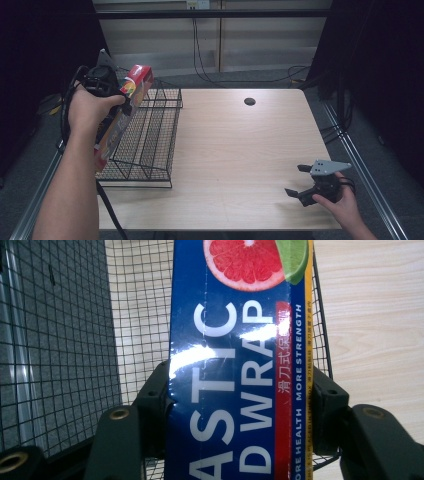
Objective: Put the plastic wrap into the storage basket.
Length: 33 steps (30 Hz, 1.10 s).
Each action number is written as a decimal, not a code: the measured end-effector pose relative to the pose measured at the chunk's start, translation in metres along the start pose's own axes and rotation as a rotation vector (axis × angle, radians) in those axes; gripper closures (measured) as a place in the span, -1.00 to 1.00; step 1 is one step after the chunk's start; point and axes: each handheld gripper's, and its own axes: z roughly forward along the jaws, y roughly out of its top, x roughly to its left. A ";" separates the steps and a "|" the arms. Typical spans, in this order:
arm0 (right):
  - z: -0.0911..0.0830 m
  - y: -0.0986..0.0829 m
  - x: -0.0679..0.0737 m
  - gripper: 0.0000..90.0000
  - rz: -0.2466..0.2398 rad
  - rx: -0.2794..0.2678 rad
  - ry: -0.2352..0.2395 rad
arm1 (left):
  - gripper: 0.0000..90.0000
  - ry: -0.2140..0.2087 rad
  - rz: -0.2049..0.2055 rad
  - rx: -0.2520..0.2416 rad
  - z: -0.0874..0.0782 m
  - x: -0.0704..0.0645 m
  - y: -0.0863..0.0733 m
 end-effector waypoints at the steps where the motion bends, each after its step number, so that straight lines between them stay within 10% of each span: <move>1: 0.000 0.000 0.000 -0.95 0.000 0.000 -0.001 | -0.05 0.001 -0.009 -0.003 0.001 0.000 0.000; 33: 0.001 0.001 0.002 -0.95 -0.013 0.010 0.001 | -0.06 0.044 -0.138 -0.002 0.013 0.031 -0.008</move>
